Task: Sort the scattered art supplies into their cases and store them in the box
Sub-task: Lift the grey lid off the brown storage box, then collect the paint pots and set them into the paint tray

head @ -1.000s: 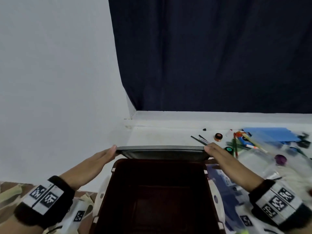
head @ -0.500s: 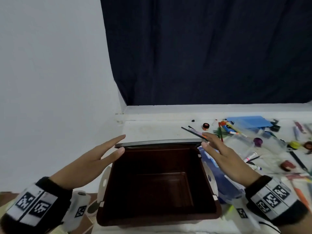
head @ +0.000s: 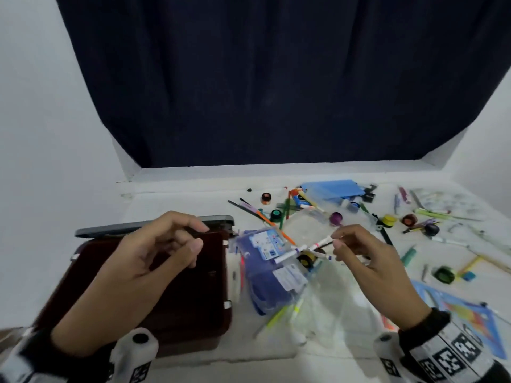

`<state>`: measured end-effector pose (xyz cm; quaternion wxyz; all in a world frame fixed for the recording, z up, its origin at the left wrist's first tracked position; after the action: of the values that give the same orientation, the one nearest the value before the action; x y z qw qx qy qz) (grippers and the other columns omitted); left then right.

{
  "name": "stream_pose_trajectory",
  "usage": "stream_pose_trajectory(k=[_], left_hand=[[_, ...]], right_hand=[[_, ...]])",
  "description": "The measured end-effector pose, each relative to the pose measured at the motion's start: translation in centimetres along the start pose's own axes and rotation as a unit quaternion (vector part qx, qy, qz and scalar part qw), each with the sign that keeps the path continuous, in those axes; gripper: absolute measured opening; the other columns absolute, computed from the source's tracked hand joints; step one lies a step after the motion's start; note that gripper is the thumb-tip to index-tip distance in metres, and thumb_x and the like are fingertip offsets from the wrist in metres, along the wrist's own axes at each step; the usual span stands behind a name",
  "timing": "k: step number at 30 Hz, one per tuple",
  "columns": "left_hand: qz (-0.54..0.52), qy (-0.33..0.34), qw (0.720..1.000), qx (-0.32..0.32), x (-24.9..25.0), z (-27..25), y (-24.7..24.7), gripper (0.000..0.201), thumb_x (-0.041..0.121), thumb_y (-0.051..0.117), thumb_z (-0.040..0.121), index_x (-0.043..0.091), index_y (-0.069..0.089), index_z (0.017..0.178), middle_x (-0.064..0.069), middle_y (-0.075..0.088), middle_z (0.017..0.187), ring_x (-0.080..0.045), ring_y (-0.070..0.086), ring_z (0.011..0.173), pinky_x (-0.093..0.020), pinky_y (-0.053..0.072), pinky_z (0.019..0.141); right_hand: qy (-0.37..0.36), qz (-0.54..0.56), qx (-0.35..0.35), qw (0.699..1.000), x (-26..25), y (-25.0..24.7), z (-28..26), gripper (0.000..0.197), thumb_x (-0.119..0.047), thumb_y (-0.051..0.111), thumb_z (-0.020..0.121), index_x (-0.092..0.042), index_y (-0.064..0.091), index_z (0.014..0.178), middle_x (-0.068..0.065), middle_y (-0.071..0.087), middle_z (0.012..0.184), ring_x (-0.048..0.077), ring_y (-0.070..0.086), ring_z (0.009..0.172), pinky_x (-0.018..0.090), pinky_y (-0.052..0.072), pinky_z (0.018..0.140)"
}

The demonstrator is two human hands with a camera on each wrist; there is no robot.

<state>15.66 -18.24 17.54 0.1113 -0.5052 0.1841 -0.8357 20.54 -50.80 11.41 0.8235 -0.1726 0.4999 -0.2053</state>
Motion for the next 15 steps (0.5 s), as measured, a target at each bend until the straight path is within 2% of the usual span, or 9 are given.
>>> stream_pose_trajectory(k=[3,5,8,11,13,14,15], left_hand=[[-0.04,0.001,0.999,0.008,0.3,0.4,5.8,0.023,0.031,0.061,0.091,0.02,0.064,0.111,-0.002,0.063,0.084,-0.026,0.062,0.08,-0.029,0.05,0.076],[-0.052,-0.015,0.999,-0.001,-0.2,0.7,9.9,0.026,0.03,0.062,0.091,0.02,0.063,0.115,-0.004,0.064,0.089,-0.026,0.061,0.082,-0.034,0.05,0.076],[-0.034,-0.073,0.995,-0.051,-1.6,1.4,16.3,0.034,0.049,0.061,0.084,0.035,0.062,0.115,0.003,0.065,0.1,-0.014,0.063,0.089,-0.022,0.05,0.077],[0.025,-0.117,0.986,-0.116,-4.0,2.2,22.2,0.031,0.045,0.065,0.091,0.042,0.056,0.121,0.013,0.061,0.114,-0.007,0.059,0.106,-0.008,0.042,0.085],[0.112,-0.135,0.963,-0.204,-5.5,2.7,25.6,0.058,0.066,0.05,0.089,0.041,0.042,0.14,0.014,0.051,0.137,-0.002,0.049,0.124,-0.014,0.036,0.102],[0.162,-0.137,0.945,-0.249,-6.2,3.0,27.0,0.073,0.076,0.041,0.086,0.038,0.034,0.148,0.012,0.044,0.146,-0.004,0.042,0.132,-0.021,0.033,0.11],[0.215,-0.14,0.924,-0.284,-6.7,3.3,28.2,0.08,0.078,0.035,0.085,0.036,0.027,0.152,0.01,0.038,0.152,-0.008,0.037,0.138,-0.029,0.03,0.114]], right_hand=[[0.016,-0.023,0.0,1.0,4.3,-4.1,-1.4,0.006,-0.021,0.062,0.095,-0.027,0.064,0.096,-0.004,0.069,0.083,0.017,0.068,0.079,0.038,0.052,0.072],[0.012,-0.044,-0.005,0.999,6.8,-6.3,-2.3,0.009,-0.017,0.063,0.095,-0.026,0.064,0.097,-0.006,0.069,0.083,0.015,0.067,0.078,0.033,0.051,0.072],[0.02,-0.089,-0.039,0.995,10.5,-8.8,-3.4,0.013,-0.014,0.063,0.095,-0.027,0.063,0.099,-0.007,0.065,0.078,0.014,0.063,0.075,0.03,0.049,0.069],[0.039,-0.147,-0.101,0.983,13.8,-10.8,-4.1,0.02,-0.014,0.064,0.094,-0.032,0.061,0.101,-0.011,0.063,0.079,0.01,0.061,0.078,0.026,0.047,0.071],[0.046,-0.185,-0.139,0.972,15.6,-11.8,-4.1,0.019,-0.018,0.065,0.094,-0.032,0.06,0.106,-0.011,0.062,0.087,0.008,0.058,0.083,0.026,0.047,0.073],[0.049,-0.203,-0.158,0.965,16.5,-12.2,-4.0,0.019,-0.023,0.064,0.094,-0.034,0.058,0.11,-0.01,0.062,0.093,0.008,0.057,0.087,0.029,0.047,0.076],[0.056,-0.222,-0.178,0.957,17.3,-12.5,-3.8,0.022,-0.029,0.063,0.094,-0.035,0.057,0.115,-0.009,0.062,0.101,0.011,0.057,0.093,0.033,0.048,0.08]])
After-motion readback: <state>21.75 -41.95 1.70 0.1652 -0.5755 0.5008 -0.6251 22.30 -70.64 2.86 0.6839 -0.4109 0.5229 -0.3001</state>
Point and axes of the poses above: each hand's wrist, its own z-axis towards the middle knuckle, its own y-axis out of the palm, x = y × z, the point moved 5 cm from there along z, towards the middle knuckle
